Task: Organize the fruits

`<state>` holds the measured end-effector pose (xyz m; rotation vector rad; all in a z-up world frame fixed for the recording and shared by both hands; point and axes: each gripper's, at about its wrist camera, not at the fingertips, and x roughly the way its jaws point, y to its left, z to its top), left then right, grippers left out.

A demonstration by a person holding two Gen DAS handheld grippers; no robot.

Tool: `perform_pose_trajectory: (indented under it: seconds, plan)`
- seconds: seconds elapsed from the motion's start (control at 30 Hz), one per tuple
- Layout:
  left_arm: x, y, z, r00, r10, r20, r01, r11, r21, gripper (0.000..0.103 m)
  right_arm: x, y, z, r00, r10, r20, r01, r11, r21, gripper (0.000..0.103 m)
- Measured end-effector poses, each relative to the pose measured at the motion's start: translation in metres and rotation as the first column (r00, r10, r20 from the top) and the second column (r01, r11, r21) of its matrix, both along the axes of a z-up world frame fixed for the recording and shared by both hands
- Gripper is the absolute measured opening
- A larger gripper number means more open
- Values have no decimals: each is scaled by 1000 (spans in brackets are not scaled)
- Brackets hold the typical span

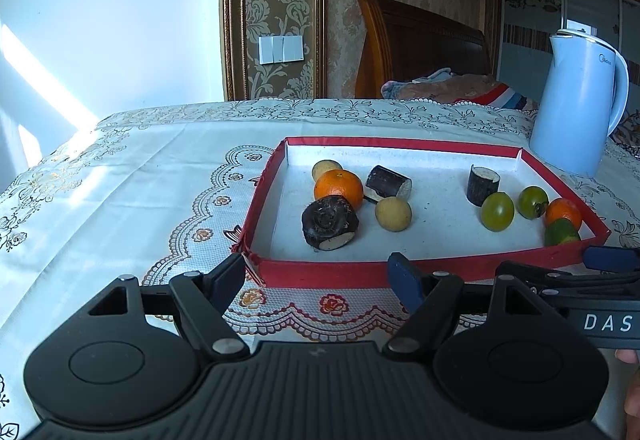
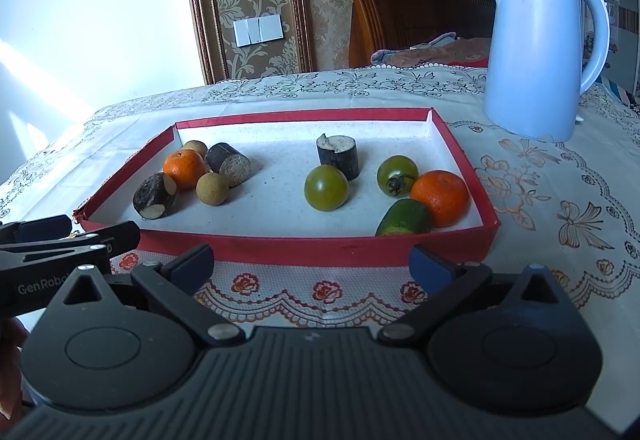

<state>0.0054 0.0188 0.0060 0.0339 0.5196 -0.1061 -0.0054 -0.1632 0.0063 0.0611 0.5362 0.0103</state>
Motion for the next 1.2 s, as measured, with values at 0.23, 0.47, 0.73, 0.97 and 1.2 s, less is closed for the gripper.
perform_pose_trajectory:
  seconds: [0.23,0.47,0.73,0.97,1.2]
  plan:
    - [1,0,0,1000,3,-3,-3,1000,-1,78,1,0,-1,1000,2,-2,-2,1000,-3,103]
    - [0,-1,0,1000,4,10,-5,1000,12,78,1,1,-1,1000,3,-4,-3,1000,-3,103]
    - [0,-1,0,1000,4,11,-5,1000,15,78,1,1,-1,1000,3,-3,-3,1000,-2,103]
    - [0,-1,0,1000,4,10,-5,1000,14,78,1,0,-2,1000,3,-1,-3,1000,-1,103]
    - [0,-4,0,1000,-7,6,7,1000,28,78,1,0,-2,1000,2,-1,-2,1000,-1,103]
